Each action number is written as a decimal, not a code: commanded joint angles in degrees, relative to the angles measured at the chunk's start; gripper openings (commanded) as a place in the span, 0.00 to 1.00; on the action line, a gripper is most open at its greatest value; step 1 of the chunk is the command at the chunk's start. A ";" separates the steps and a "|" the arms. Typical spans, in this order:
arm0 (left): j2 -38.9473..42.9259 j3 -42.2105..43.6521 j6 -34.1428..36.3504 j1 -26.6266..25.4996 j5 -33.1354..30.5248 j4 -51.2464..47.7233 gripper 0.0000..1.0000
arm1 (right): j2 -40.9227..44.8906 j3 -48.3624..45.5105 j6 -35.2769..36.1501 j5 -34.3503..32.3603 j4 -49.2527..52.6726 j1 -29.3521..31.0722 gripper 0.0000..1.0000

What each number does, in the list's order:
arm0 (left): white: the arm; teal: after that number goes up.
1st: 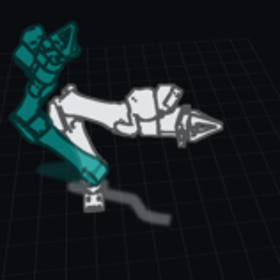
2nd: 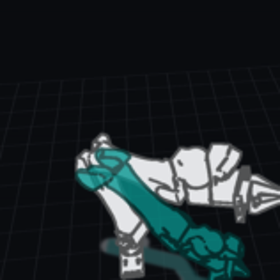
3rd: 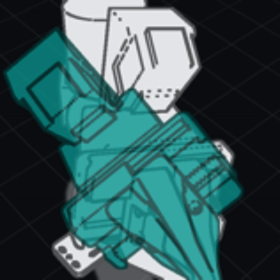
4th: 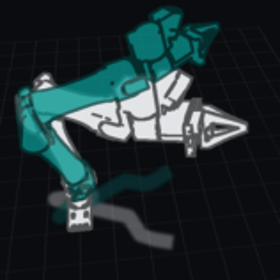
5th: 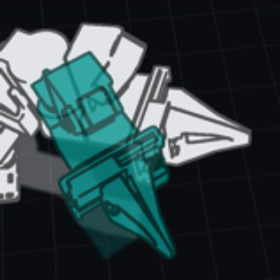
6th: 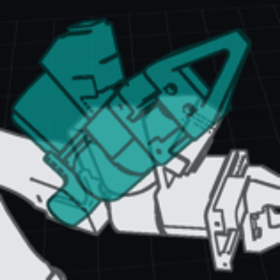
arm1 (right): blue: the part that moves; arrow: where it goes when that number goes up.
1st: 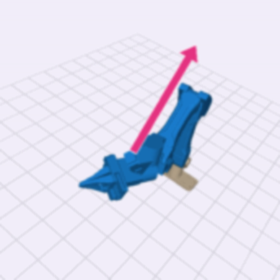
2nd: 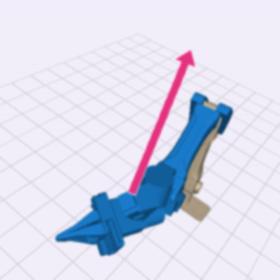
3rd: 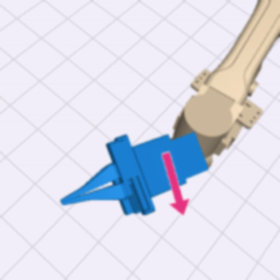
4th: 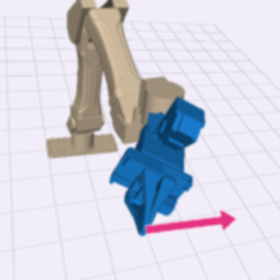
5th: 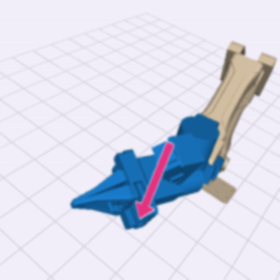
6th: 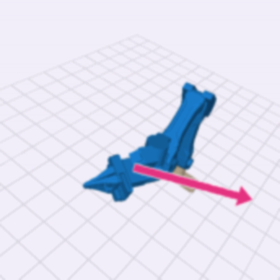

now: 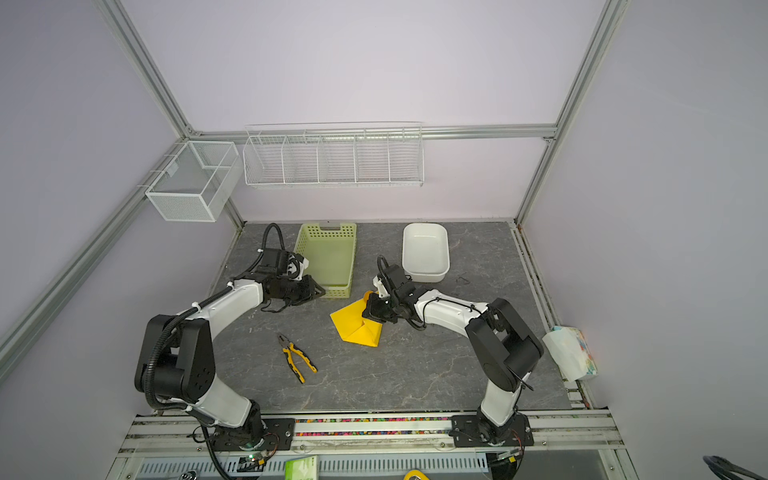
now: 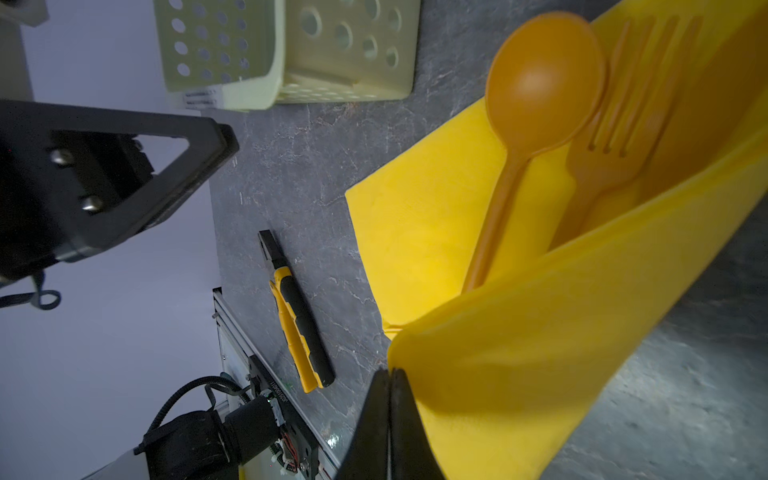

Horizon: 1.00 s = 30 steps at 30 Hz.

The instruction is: Place the utensils on the paper napkin and roll it up

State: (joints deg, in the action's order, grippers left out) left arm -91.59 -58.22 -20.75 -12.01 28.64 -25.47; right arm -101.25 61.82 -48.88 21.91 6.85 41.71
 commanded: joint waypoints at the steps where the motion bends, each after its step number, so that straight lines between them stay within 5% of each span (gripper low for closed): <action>1: 1.41 1.89 0.05 -0.34 3.62 -0.46 0.25 | -1.87 1.28 -0.94 -0.20 0.13 0.86 0.07; 30: -4.66 14.89 -4.30 -10.79 6.12 9.63 0.06 | -11.50 4.53 -3.92 2.61 -9.93 2.28 0.07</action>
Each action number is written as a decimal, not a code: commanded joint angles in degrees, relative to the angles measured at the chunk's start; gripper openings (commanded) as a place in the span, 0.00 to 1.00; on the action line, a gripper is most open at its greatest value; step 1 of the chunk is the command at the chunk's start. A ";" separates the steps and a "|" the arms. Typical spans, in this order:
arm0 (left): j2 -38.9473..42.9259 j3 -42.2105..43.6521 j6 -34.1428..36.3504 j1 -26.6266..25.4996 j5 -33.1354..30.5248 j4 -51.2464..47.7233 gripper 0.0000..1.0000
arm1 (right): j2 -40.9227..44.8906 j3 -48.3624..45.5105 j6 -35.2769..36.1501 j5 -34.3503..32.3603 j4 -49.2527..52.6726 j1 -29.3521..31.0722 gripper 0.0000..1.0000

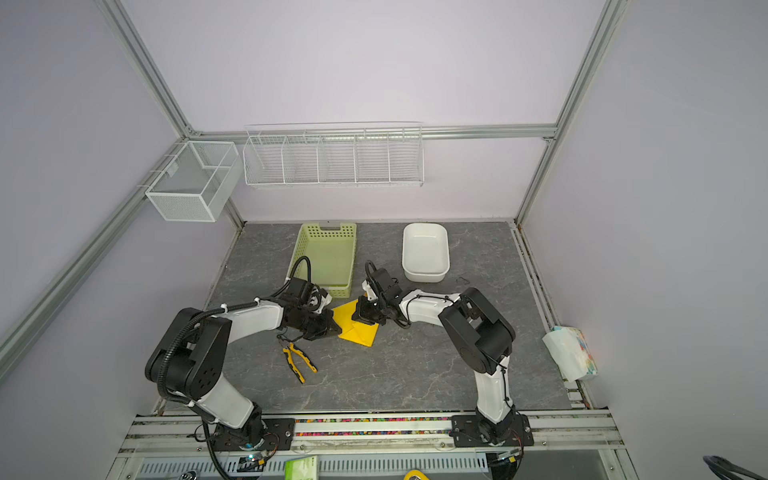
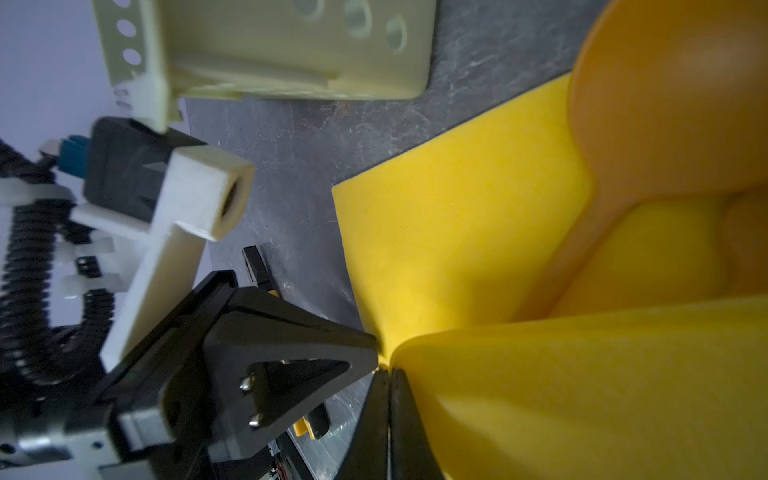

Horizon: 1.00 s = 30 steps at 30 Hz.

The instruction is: Place the utensils on the paper napkin and roll it up

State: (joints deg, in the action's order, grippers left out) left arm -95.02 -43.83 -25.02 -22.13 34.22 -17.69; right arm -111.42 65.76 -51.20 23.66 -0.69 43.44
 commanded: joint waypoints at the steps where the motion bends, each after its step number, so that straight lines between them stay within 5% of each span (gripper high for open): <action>1: -1.52 0.57 -0.13 -0.74 0.50 2.09 0.06 | -1.48 0.60 -1.70 0.81 -2.66 0.53 0.07; 30: 1.94 4.51 -2.84 -4.82 0.76 2.68 0.04 | 1.68 -5.05 1.85 -1.87 0.56 0.76 0.08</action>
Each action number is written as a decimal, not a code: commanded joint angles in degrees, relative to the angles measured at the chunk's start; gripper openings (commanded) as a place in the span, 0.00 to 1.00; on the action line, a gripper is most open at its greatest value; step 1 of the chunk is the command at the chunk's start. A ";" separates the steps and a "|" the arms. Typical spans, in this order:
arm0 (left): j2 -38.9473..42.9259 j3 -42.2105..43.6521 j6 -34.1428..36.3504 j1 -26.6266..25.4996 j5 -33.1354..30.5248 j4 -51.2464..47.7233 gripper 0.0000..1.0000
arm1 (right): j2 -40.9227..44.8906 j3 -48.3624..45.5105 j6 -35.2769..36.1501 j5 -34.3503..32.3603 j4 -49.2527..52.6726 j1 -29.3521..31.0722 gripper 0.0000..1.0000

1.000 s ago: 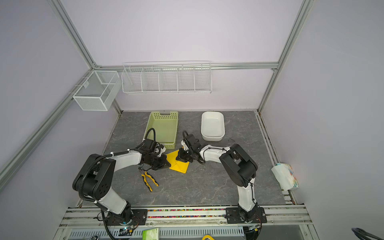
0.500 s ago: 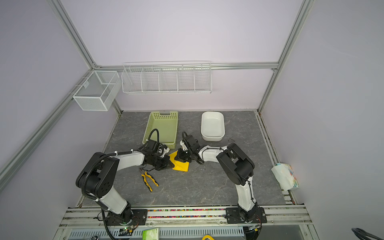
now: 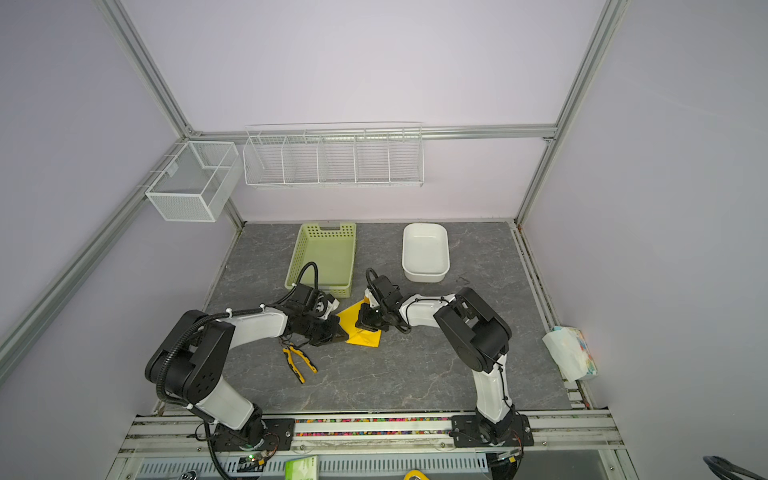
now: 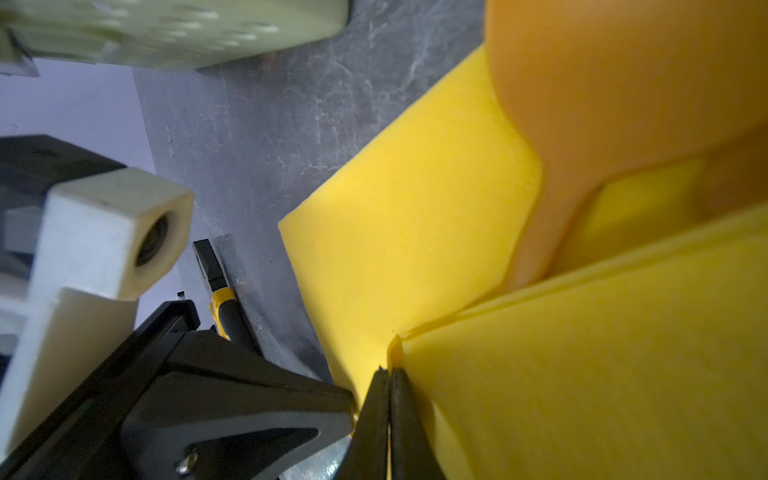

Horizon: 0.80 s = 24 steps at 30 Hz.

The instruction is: Place the utensils on the paper napkin and roll it up

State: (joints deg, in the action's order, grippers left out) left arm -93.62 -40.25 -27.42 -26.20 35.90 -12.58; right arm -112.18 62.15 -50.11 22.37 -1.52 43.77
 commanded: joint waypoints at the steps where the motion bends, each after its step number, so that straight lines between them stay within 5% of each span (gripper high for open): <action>1: 0.61 0.96 -0.51 -1.05 -0.79 -2.44 0.04 | 2.64 -1.78 0.74 -0.45 1.41 0.38 0.08; 16: 3.80 0.57 -3.57 -5.97 -2.78 -2.41 0.04 | 1.99 -3.26 0.15 4.00 -1.19 0.63 0.10; 24: 8.27 3.86 -11.95 -6.05 -2.79 6.26 0.05 | 1.70 -4.40 -0.51 3.30 -1.38 0.70 0.12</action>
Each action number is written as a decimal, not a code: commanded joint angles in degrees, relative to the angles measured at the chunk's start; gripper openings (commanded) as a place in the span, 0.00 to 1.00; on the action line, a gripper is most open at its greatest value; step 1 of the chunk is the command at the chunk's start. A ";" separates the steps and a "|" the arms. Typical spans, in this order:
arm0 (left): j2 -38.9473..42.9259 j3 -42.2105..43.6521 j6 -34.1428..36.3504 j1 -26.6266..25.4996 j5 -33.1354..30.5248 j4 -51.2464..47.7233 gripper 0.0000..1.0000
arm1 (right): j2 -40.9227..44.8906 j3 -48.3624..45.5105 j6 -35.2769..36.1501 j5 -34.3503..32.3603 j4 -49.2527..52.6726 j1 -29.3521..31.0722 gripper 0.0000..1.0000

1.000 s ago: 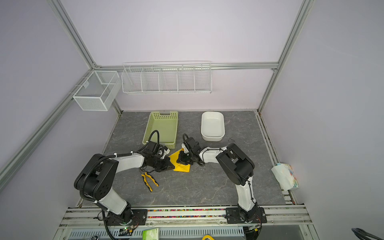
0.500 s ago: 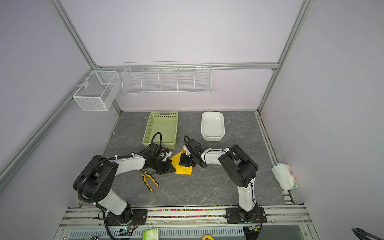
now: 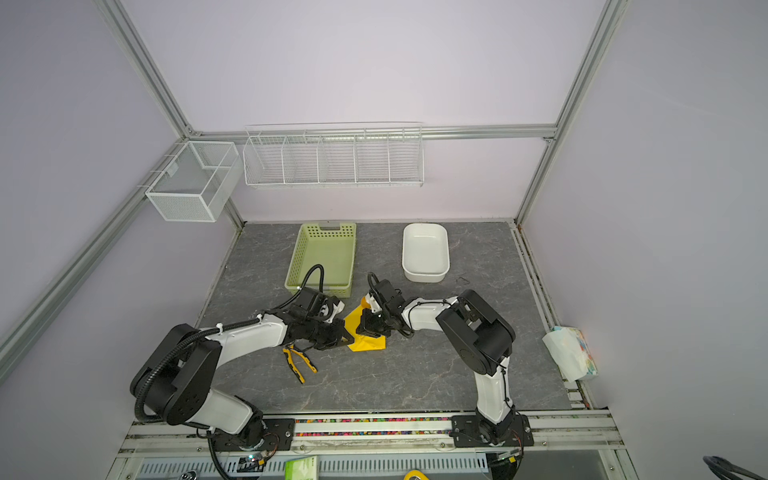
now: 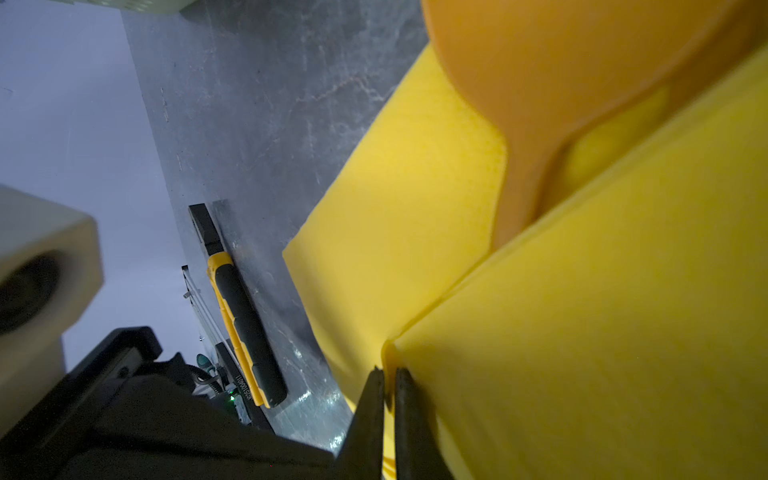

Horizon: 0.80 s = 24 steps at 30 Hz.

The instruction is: Place the utensils on the paper napkin and roll it up

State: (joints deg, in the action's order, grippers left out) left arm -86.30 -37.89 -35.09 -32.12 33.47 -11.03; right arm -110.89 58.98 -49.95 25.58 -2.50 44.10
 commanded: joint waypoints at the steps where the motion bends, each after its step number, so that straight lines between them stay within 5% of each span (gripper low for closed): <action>1: 0.96 2.01 -5.24 -0.30 -0.18 6.12 0.04 | 0.41 -1.32 -0.79 -0.01 -0.40 0.32 0.12; 24: -7.58 11.67 -22.72 -2.97 1.60 40.09 0.00 | 0.67 -0.54 -2.82 -0.01 -1.67 0.45 0.07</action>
State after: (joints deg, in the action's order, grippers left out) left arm -93.38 -26.70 -55.24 -34.83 34.46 23.20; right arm -110.89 58.81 -51.70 25.54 -3.75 44.10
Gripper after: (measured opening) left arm 0.047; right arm 0.073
